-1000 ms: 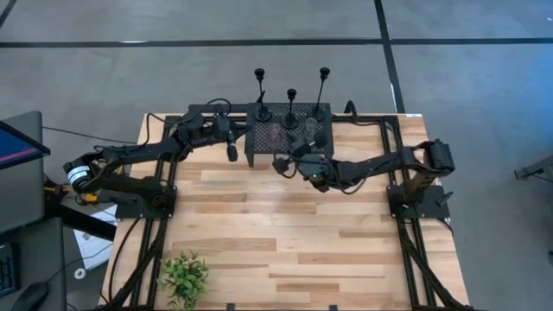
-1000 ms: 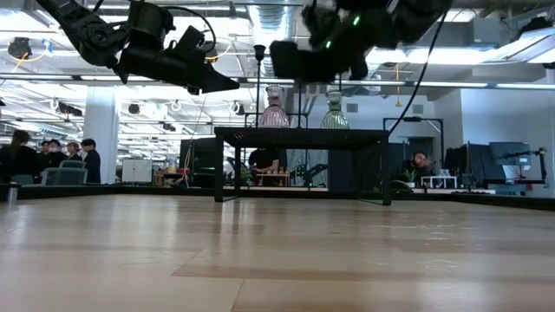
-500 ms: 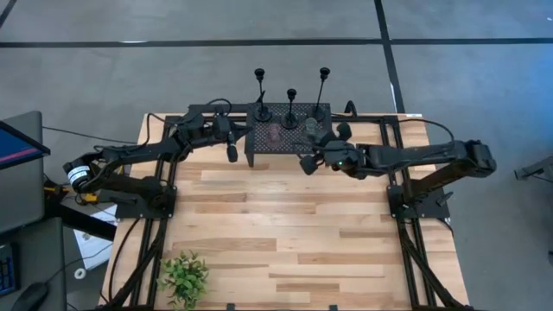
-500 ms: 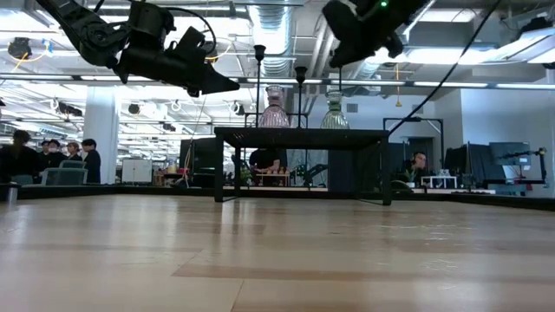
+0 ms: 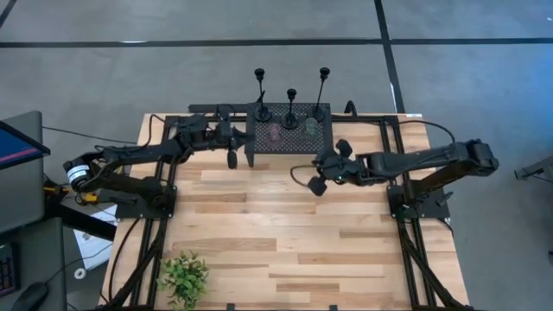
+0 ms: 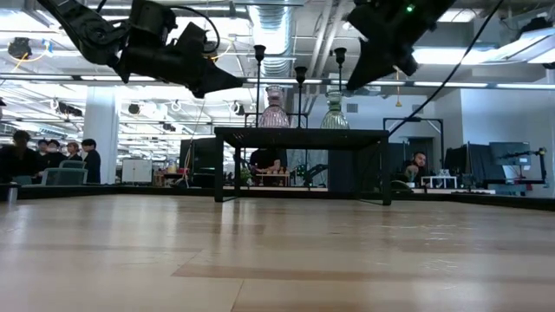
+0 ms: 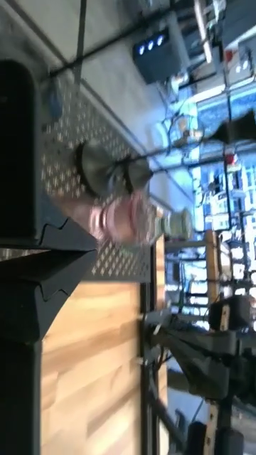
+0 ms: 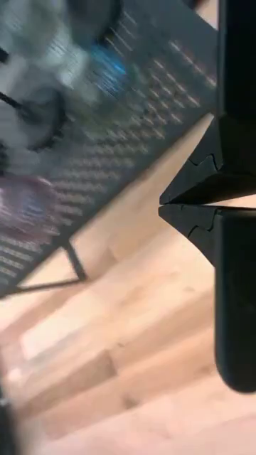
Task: Pick & Place candle stick holders
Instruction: Adjust the green candle holder on the shelf
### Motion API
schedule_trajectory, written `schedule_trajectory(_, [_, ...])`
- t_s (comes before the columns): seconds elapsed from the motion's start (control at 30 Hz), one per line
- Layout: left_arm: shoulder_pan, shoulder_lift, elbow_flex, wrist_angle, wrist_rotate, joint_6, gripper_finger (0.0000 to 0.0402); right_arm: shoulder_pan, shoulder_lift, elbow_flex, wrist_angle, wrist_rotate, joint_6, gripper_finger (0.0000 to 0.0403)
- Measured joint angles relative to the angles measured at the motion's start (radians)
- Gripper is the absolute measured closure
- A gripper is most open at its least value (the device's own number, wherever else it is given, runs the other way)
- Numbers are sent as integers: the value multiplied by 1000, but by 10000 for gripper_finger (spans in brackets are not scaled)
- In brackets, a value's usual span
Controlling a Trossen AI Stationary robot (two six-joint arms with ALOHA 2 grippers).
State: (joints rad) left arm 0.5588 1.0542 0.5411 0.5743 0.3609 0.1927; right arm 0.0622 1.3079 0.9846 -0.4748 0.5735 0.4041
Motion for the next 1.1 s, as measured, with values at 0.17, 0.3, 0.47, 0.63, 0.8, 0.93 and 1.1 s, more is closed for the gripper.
schedule_trajectory(0.17, [-40, 0, 0, -36, 1, 0, 396, 63, 0, -86, 53, 4, 106, 403])
schedule_trajectory(0.3, [-57, 0, 0, -36, 2, 2, 396, 99, 1, -193, 237, 62, 119, 403])
schedule_trajectory(0.47, [-57, 0, 0, -36, -2, 1, 396, 104, 1, -321, 481, 114, 87, 403])
schedule_trajectory(0.63, [-57, 0, 0, -36, -1, 1, 396, 52, 1, -429, 751, 134, -14, 403])
schedule_trajectory(0.8, [-57, 0, 0, -36, -1, 1, 396, -30, 1, -498, 958, 133, -87, 403])
schedule_trajectory(0.93, [-57, 0, 0, -35, -1, 1, 396, -86, 1, -509, 1022, 113, -97, 403])
schedule_trajectory(1.1, [-57, 0, 0, -35, -1, 1, 396, -116, 1, -509, 1040, 50, -120, 403])
